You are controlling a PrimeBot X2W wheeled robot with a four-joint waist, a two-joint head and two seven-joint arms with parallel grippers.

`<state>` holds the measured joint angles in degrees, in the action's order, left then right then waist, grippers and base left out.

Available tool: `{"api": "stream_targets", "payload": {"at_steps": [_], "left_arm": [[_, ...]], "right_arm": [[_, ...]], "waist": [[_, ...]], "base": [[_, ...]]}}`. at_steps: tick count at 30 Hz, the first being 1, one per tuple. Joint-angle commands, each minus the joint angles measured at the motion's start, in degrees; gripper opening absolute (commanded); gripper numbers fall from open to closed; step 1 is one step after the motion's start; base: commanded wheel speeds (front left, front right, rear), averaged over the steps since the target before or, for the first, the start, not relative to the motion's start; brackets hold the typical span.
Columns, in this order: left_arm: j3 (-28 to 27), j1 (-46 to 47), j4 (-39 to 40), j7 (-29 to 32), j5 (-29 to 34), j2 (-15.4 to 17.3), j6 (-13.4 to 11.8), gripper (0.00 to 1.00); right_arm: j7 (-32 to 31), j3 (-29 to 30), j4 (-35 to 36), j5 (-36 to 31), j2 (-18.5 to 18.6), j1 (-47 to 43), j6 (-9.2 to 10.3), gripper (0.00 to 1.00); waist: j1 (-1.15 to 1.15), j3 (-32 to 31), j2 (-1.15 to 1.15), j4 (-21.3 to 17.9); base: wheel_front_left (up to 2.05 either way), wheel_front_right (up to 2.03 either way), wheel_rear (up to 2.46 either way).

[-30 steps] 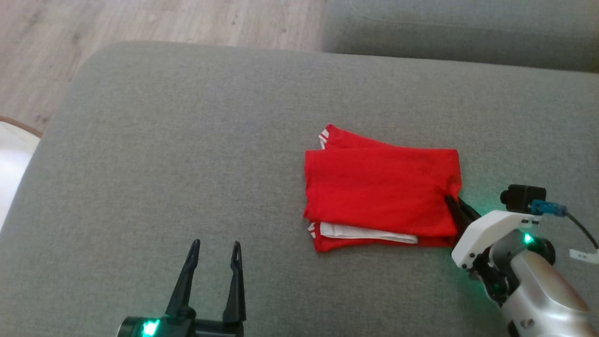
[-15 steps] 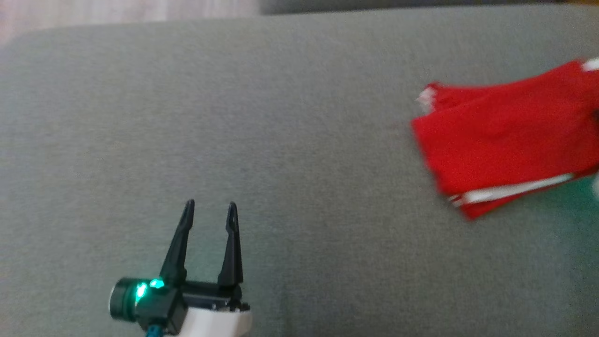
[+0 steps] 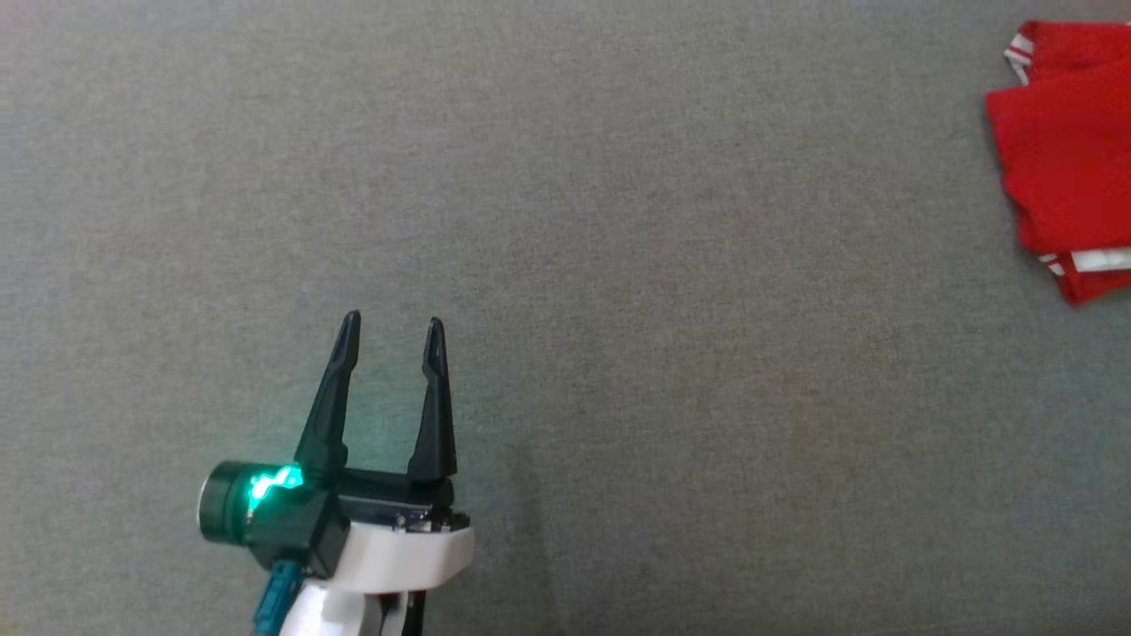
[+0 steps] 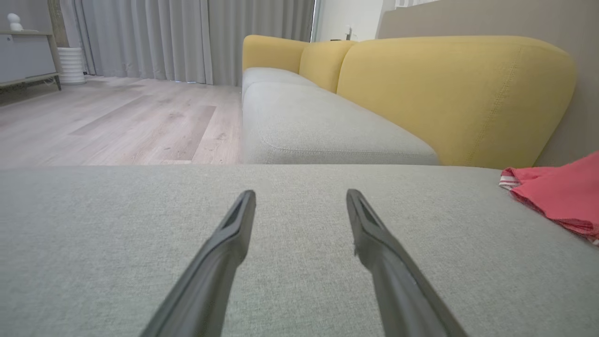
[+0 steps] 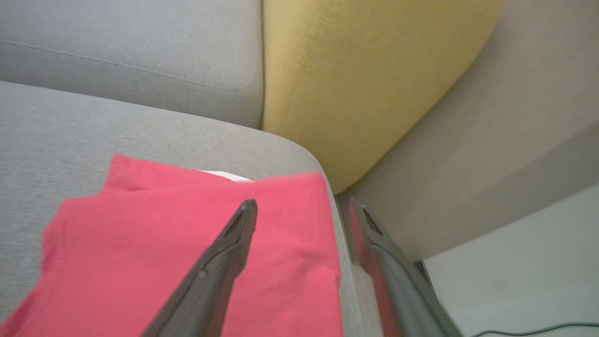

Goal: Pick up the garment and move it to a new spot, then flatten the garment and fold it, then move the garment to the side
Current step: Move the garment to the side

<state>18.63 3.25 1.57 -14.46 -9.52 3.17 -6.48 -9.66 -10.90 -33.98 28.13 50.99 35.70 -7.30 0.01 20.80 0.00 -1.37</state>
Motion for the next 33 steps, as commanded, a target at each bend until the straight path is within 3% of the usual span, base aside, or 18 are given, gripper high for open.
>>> {"api": "stream_targets", "payload": {"at_steps": [1,4,10,18,23,29,33], "left_arm": [[-1.75,0.42,1.13,-0.54,0.24,-0.29,0.26,1.00],[-1.75,-0.38,0.28,-0.54,0.02,-0.29,0.19,1.00],[-1.74,-3.63,-2.04,-0.54,-0.85,-0.29,0.21,1.00],[-2.50,-8.75,-5.55,-0.54,-0.30,-0.29,1.17,1.00],[-3.55,-11.32,-5.22,-0.54,0.15,-0.29,0.78,1.00],[-4.58,-14.71,-2.81,-0.54,1.43,-0.29,-0.01,1.00],[-5.43,-16.93,-1.32,-0.54,2.18,-0.29,-0.23,1.00]], "right_arm": [[0.74,0.33,2.37,-0.69,1.28,-2.27,-0.19,1.00],[2.38,0.17,4.09,-0.98,-3.32,-5.87,-0.19,1.00],[7.12,-1.83,7.42,-2.24,-17.79,-16.85,-0.19,1.00],[20.74,-6.55,7.99,-3.19,-34.82,-28.13,-0.19,1.00],[24.43,-5.74,11.61,-5.29,-38.91,-32.37,-0.19,1.00],[24.64,1.24,25.83,-11.51,-43.44,-41.51,-0.19,1.00],[24.65,3.28,30.01,-14.74,-45.16,-46.55,-0.19,1.00]], "waist": [[-0.01,-1.75,0.00,0.72],[-0.01,-4.91,0.00,1.74],[-0.01,-12.24,0.00,4.16],[-0.01,-20.62,0.00,6.64],[-0.01,-23.08,0.00,6.49],[-0.01,-25.92,0.00,6.10],[-0.01,-27.47,0.00,5.96]], "base": [[0.00,0.00,0.00],[0.00,0.00,0.00],[0.00,0.00,0.00],[0.00,0.00,0.00],[0.00,0.00,0.00],[0.00,0.00,0.00],[0.00,0.00,0.00]]}}
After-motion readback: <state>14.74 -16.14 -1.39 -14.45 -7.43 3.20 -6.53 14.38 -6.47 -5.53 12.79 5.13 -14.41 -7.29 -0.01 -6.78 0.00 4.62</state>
